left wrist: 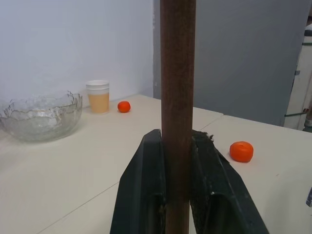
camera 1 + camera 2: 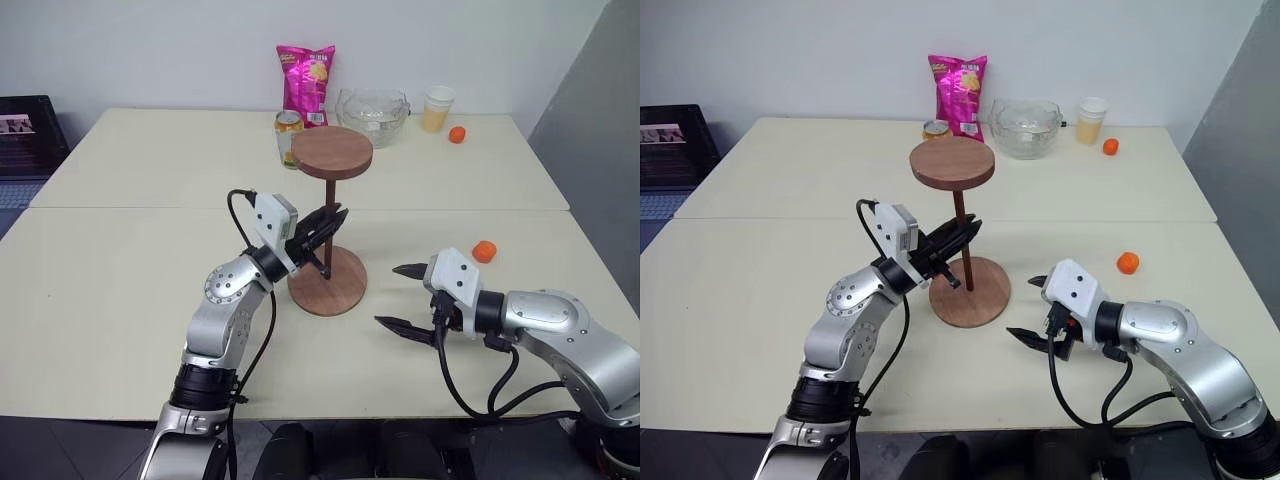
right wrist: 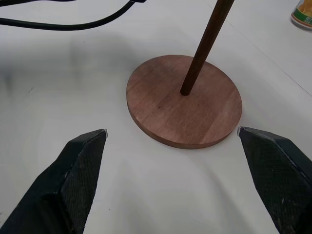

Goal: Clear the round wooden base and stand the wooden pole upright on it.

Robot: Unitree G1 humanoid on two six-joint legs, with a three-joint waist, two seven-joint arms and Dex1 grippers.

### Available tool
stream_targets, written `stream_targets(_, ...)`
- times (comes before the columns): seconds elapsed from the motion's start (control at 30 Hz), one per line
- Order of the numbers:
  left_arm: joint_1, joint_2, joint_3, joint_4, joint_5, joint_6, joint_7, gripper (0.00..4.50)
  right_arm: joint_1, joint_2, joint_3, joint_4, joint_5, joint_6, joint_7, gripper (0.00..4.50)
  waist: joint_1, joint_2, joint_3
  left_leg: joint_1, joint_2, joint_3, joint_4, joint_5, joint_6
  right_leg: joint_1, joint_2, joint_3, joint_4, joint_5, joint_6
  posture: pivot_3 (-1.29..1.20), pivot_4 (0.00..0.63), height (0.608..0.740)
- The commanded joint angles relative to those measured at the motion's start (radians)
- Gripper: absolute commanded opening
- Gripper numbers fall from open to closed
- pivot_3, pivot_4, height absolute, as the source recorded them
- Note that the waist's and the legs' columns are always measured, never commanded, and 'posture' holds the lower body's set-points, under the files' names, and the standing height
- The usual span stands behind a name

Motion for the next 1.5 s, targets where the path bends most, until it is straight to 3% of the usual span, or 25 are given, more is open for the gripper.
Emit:
stream_targets(0.03, 0.019, 0.013, -0.006, 0.047, 0.031, -0.003, 0.004, 0.27, -0.012, -0.005, -0.023, -0.041, 0.012, 0.001, -0.002, 4.50, 0.000, 0.000, 0.000, 0.000, 0.000, 0.000, 0.000, 0.000, 0.000, 0.000, 0.000, 0.000, 0.000, 0.000, 0.000, 0.00, 0.150, 0.740)
stream_targets(0.5, 0.095, 0.061, -0.023, 0.043, 0.053, 0.037, 0.015, 0.27, -0.015, 0.004, -0.018, -0.044, 0.017, 0.012, -0.011, 4.50, -0.003, 0.001, -0.003, 0.003, 0.001, 0.000, 0.000, 0.000, 0.000, 0.002, 0.001, 0.000, 0.000, 0.000, 0.000, 0.00, 0.150, 0.740)
stream_targets(0.87, 0.059, 0.080, -0.066, 0.117, 0.100, 0.049, 0.047, 0.27, -0.009, 0.010, -0.013, -0.046, 0.017, 0.018, -0.025, 4.50, -0.002, 0.001, -0.009, 0.012, 0.000, -0.001, -0.002, -0.001, 0.002, 0.012, 0.001, 0.000, -0.002, -0.003, 0.005, 0.00, 0.150, 0.740)
stream_targets(1.27, 0.076, 0.086, -0.075, 0.068, 0.093, 0.055, 0.062, 0.27, -0.011, 0.033, -0.024, -0.044, 0.015, -0.026, -0.024, 4.50, -0.002, 0.001, -0.015, 0.018, 0.000, 0.000, -0.012, -0.001, 0.002, 0.015, 0.000, 0.000, -0.006, -0.004, 0.006, 0.00, 0.150, 0.740)
stream_targets(1.33, 0.077, 0.090, -0.078, 0.062, 0.099, 0.043, 0.066, 0.98, -0.011, 0.039, -0.026, -0.044, 0.011, -0.035, -0.025, 4.50, -0.002, 0.001, -0.015, 0.018, 0.000, 0.000, -0.012, -0.001, 0.002, 0.015, 0.000, 0.000, -0.006, -0.004, 0.006, 0.00, 0.150, 0.740)
stream_targets(1.37, 0.076, 0.093, -0.081, 0.059, 0.101, 0.036, 0.062, 1.03, -0.012, 0.041, -0.027, -0.043, 0.011, -0.039, -0.027, 4.50, -0.002, 0.001, -0.015, 0.018, 0.000, 0.000, -0.012, -0.001, 0.002, 0.015, 0.000, 0.000, -0.006, -0.004, 0.006, 0.00, 0.150, 0.740)
stream_targets(1.5, 0.077, 0.094, -0.083, 0.049, 0.109, 0.020, 0.047, 1.94, -0.012, 0.045, -0.029, -0.042, 0.008, -0.045, -0.032, 4.50, -0.002, -0.002, -0.010, 0.014, 0.001, 0.000, -0.013, -0.001, 0.002, 0.009, 0.001, 0.001, -0.006, -0.004, 0.006, 0.00, 0.150, 0.740)
